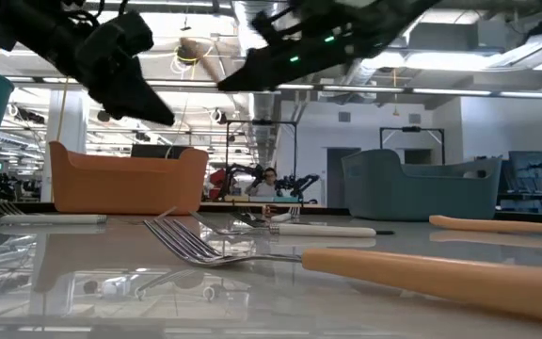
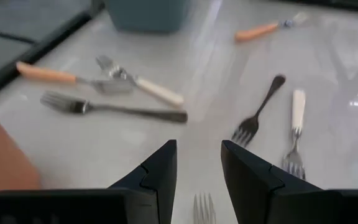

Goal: Sort silverware by color (type)
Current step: Put the orange fork into the orange bin, then put the black fork into the green bin

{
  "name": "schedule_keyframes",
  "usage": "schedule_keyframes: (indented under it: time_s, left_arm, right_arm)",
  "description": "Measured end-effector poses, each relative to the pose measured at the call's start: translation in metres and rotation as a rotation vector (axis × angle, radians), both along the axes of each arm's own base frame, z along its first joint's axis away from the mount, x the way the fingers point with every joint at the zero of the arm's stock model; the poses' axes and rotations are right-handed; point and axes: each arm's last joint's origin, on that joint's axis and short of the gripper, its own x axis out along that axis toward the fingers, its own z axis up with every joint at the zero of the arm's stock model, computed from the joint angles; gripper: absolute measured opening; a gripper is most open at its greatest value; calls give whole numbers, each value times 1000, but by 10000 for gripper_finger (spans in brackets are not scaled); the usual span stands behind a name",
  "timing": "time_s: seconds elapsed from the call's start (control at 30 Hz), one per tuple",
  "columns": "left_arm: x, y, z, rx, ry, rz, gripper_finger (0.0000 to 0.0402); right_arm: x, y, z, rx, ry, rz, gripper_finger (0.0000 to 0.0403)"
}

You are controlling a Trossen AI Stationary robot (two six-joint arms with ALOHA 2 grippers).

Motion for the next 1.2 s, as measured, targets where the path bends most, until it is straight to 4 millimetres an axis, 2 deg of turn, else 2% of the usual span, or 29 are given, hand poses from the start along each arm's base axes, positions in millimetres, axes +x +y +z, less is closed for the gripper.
schedule_keyframes:
  time_s: [0.13,0.27,0.43,0.53,0.77,1.0,1.1,1.2]
  left_arm:
    - [-4,-1,-6,-62,63,-30,111]
    - [-10,-1,-7,-90,99,-20,111]
    - [-15,0,-6,-107,105,-20,111]
    - [-17,-1,-4,-124,98,-47,111]
    - [-19,-2,-3,-124,102,-77,111]
    - [-19,-2,-3,-120,112,-89,111]
    - [-19,-2,-3,-114,113,-92,111]
    - [-19,-2,-3,-113,113,-92,111]
  right_arm:
    - [37,-29,15,-35,-66,-17,52]
    - [69,-48,25,-35,-131,16,52]
    - [104,-60,6,5,-112,49,52]
    - [117,-63,-6,21,-42,51,54]
    - [125,-66,-20,83,110,41,83]
    - [124,-67,-26,121,151,10,159]
    - [119,-67,-21,136,188,4,195]
    - [107,-64,5,140,202,2,226]
